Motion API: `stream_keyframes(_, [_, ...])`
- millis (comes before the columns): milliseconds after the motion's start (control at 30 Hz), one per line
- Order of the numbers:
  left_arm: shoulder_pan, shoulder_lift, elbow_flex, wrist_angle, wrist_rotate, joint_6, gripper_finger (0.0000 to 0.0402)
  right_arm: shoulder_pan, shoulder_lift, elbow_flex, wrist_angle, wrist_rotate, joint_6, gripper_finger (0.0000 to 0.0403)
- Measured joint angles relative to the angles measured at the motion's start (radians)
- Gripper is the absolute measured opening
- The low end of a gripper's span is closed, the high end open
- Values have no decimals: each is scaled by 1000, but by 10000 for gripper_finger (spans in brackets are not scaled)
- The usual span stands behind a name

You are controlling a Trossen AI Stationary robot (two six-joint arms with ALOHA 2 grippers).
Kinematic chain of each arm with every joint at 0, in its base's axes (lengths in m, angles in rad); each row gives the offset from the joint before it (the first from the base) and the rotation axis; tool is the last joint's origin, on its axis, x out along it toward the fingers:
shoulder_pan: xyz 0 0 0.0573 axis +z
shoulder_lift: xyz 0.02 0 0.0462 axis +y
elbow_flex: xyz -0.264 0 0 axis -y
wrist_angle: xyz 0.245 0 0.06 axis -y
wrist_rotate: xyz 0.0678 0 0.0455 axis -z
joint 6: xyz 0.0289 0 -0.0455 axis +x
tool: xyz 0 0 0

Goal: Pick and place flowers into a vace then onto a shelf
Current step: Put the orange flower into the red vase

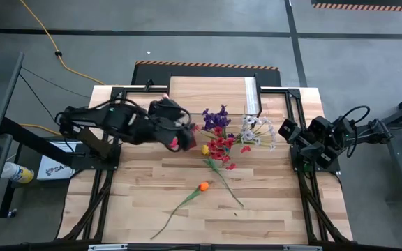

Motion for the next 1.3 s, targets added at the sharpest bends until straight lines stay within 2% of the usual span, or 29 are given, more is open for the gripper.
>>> stream_keyframes(167, [-87,-1,91,-17,246,43,266,0,0,0,0,-6,0,205])
stream_keyframes(267, [-175,0,96,-20,325,6,266,0,0,0,0,-13,2,205])
stream_keyframes(467, [-371,39,87,-49,348,-158,266,0,0,0,-2,-13,0,205])
stream_keyframes(700, [-529,166,86,-300,349,-505,266,0,0,0,0,-10,0,205])
stream_keyframes(767, [-540,218,85,-338,350,-564,266,0,0,0,0,-4,0,204])
stream_keyframes(867, [-548,287,76,-315,342,-550,266,0,0,0,0,2,0,206])
stream_keyframes(1100, [-520,455,76,-330,394,-473,266,0,0,0,0,3,0,205])
stream_keyframes(1300, [-473,530,76,-292,432,-372,266,0,0,0,2,3,4,205])
